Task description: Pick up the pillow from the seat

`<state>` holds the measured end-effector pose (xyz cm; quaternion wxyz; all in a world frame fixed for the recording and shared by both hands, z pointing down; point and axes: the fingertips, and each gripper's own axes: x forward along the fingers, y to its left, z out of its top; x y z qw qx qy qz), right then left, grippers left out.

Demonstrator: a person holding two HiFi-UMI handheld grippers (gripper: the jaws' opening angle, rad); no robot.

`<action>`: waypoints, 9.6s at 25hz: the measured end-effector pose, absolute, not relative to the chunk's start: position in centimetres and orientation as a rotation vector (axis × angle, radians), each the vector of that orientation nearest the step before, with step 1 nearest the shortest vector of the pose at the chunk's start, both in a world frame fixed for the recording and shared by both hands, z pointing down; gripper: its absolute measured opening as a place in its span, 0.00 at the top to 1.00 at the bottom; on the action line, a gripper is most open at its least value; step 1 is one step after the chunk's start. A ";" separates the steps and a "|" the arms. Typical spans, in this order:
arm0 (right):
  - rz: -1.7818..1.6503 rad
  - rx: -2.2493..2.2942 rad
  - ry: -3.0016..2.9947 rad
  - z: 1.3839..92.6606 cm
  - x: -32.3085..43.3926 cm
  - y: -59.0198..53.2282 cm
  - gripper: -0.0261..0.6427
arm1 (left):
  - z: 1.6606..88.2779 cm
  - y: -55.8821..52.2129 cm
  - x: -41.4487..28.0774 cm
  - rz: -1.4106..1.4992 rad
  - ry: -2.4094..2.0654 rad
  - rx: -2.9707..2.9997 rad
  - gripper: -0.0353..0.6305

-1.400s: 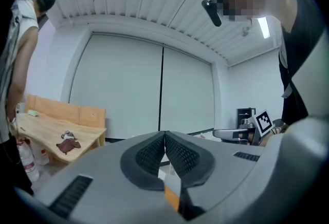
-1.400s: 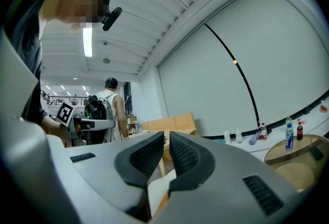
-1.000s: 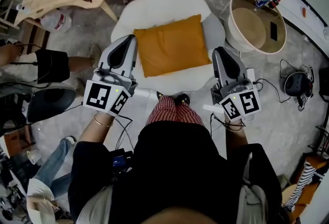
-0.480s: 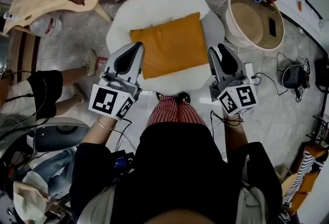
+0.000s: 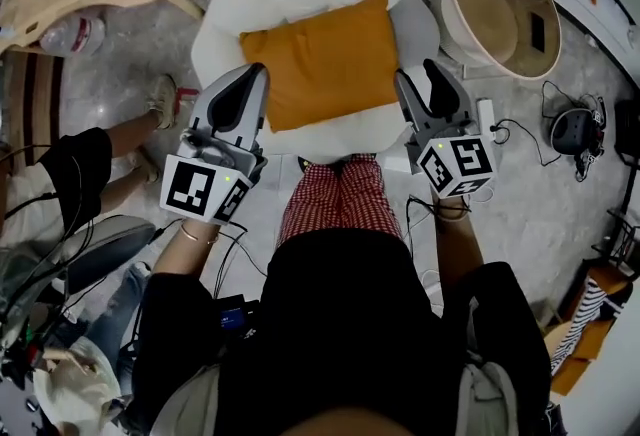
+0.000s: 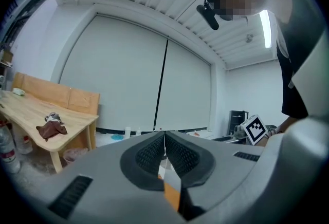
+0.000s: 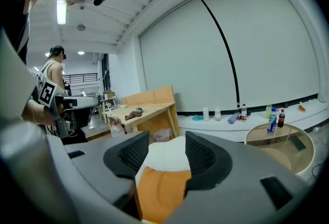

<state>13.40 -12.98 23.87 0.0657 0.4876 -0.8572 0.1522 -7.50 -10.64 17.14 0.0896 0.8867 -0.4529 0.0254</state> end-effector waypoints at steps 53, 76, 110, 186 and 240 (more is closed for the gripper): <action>0.675 1.231 -2.299 57.2 17.9 -24.0 0.57 | 39.6 -15.9 -2.6 0.096 -1.608 2.331 0.93; 0.739 1.224 -2.238 63.7 19.3 -25.8 0.54 | 43.4 -18.0 -2.4 0.086 -1.578 2.254 0.93; 0.981 1.196 -2.070 73.1 20.5 -26.7 0.49 | 46.0 -17.9 -5.1 0.100 -1.621 2.167 0.93; 0.694 1.350 -2.023 65.8 17.4 -22.2 0.82 | 53.6 -11.6 -17.6 0.170 -1.790 1.983 0.93; 0.636 1.401 -1.913 66.6 17.3 -22.0 0.82 | 78.9 -12.8 -23.4 0.243 -1.412 1.709 0.52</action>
